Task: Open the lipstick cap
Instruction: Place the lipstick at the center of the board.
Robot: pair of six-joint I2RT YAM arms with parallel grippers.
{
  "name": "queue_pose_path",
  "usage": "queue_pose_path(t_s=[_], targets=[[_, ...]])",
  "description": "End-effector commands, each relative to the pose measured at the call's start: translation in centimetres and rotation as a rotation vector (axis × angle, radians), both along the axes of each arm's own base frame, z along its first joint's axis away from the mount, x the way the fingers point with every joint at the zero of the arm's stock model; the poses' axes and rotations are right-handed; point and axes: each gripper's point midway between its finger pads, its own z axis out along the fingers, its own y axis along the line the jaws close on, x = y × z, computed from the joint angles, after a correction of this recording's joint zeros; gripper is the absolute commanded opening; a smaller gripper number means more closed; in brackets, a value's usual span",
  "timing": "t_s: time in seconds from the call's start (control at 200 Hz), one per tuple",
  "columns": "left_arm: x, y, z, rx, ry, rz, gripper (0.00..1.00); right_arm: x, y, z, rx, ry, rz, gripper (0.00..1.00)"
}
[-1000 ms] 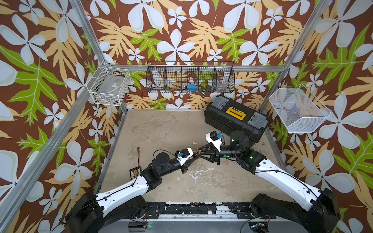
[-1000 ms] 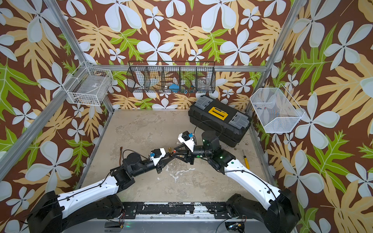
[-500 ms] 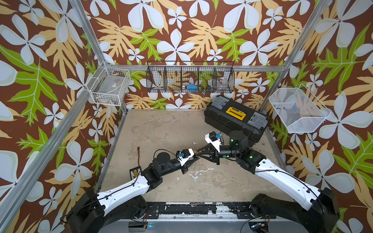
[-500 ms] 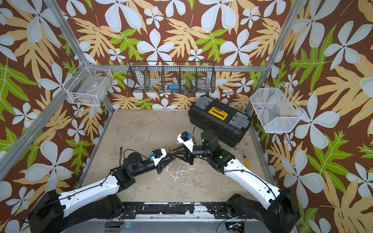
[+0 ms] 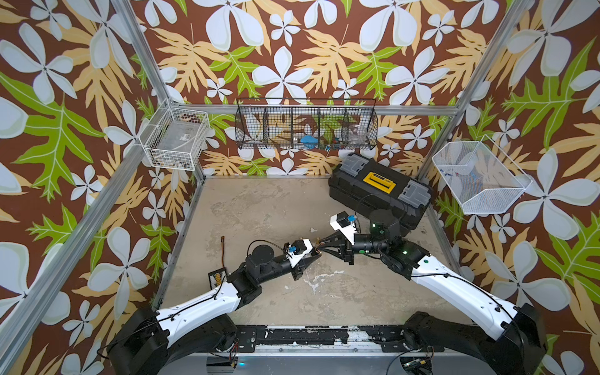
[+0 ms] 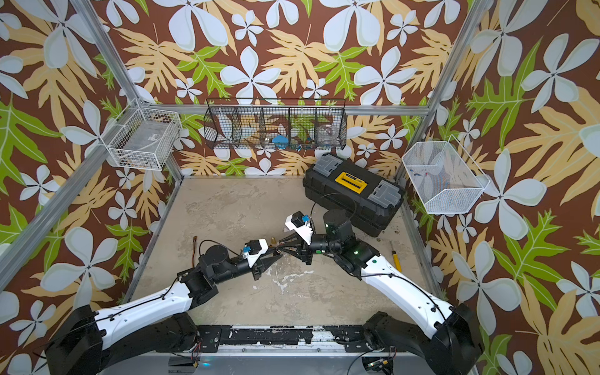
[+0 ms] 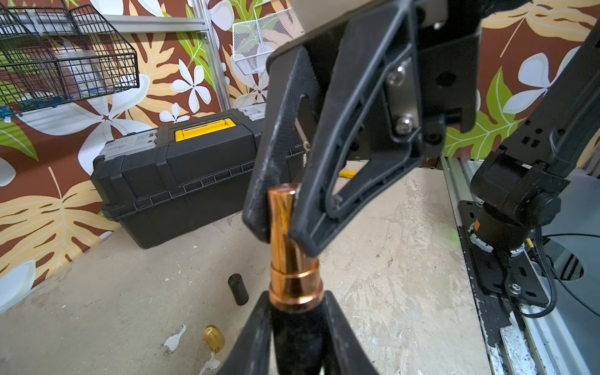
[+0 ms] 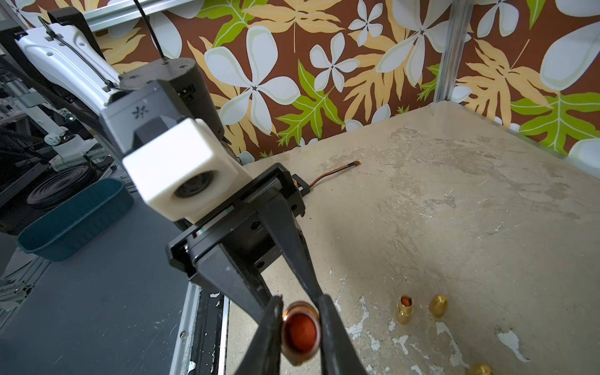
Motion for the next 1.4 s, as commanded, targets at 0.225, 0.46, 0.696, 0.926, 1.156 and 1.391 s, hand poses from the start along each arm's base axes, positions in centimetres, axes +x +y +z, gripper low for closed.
queue_pose_path(t_s=[0.225, 0.46, 0.696, 0.926, 1.156, 1.391], targets=[[0.1, -0.4, -0.8, 0.018, 0.042, -0.010, 0.56, 2.7, -1.5, -1.0, -0.062, -0.044, -0.198, 0.21], [1.2, 0.6, -0.9, 0.016, 0.048, 0.081, 0.56, 6.5, -4.6, -5.5, -0.175, -0.030, -0.490, 0.21], [1.2, 1.0, -1.0, 0.011, 0.052, 0.099, 0.56, 8.2, -6.8, -9.4, -0.206, -0.045, -0.652, 0.20], [1.2, 1.3, -0.7, 0.005, 0.043, 0.109, 0.56, 8.9, -7.7, -13.3, -0.238, -0.027, -0.717, 0.21], [1.2, 1.6, -0.5, 0.005, 0.036, 0.120, 0.56, 9.6, -8.1, -15.8, -0.293, 0.000, -0.756, 0.22], [1.3, 1.6, -0.3, -0.008, 0.045, 0.128, 0.60, 10.0, -8.2, -16.9, -0.311, 0.013, -0.775, 0.22]])
